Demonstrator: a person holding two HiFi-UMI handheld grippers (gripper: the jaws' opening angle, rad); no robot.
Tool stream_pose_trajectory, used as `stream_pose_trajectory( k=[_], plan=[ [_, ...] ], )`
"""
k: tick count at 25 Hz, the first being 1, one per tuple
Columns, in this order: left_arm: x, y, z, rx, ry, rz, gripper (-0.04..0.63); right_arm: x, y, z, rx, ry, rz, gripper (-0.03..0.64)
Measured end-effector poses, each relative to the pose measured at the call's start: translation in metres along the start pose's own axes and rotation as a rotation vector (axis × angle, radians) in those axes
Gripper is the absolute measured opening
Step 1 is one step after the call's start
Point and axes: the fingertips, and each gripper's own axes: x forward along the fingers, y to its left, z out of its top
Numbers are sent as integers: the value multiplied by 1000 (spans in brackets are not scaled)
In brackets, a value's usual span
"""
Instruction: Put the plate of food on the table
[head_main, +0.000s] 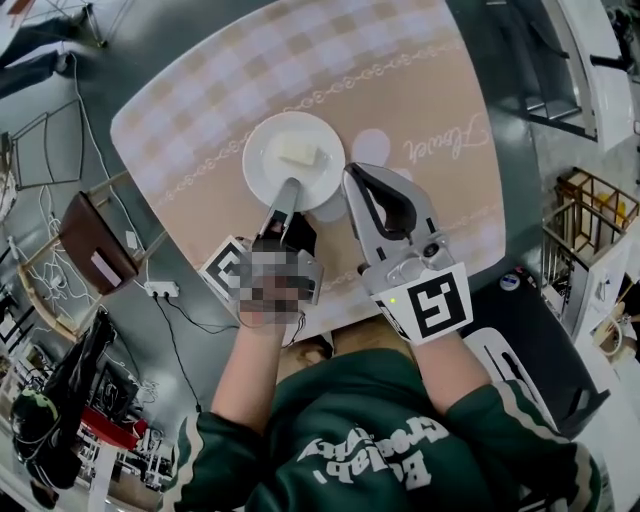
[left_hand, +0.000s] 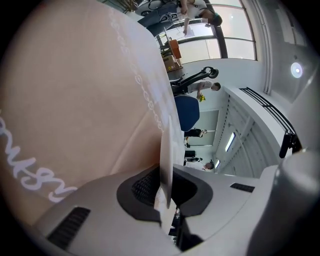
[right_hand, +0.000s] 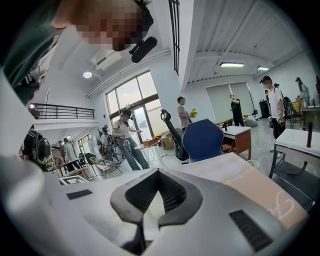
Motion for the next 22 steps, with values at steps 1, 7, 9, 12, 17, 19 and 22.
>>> stream_pose_trajectory(
  k=[1, 7, 9, 12, 17, 19, 22],
  plan=[
    [0, 2, 0, -3, -2, 10, 32, 1, 0, -2, 1, 7, 2, 15],
    [0, 6, -3, 17, 3, 96, 32, 4, 0, -3, 6, 20, 15, 15],
    [-1, 10, -3, 36, 9, 140, 37, 7, 2, -3, 4, 22, 24, 15],
    [-4, 16, -2, 44, 12, 176, 71, 9, 4, -1, 1, 24, 32, 15],
    [-7, 12, -4, 58, 18, 179, 151, 12, 8, 2, -13, 18, 41, 15],
    [-10, 12, -6, 54, 18, 185, 163, 12, 10, 3, -14, 17, 45, 15],
    [-15, 14, -9, 49, 16, 193, 172, 12, 12, 4, -17, 15, 48, 15]
  ],
)
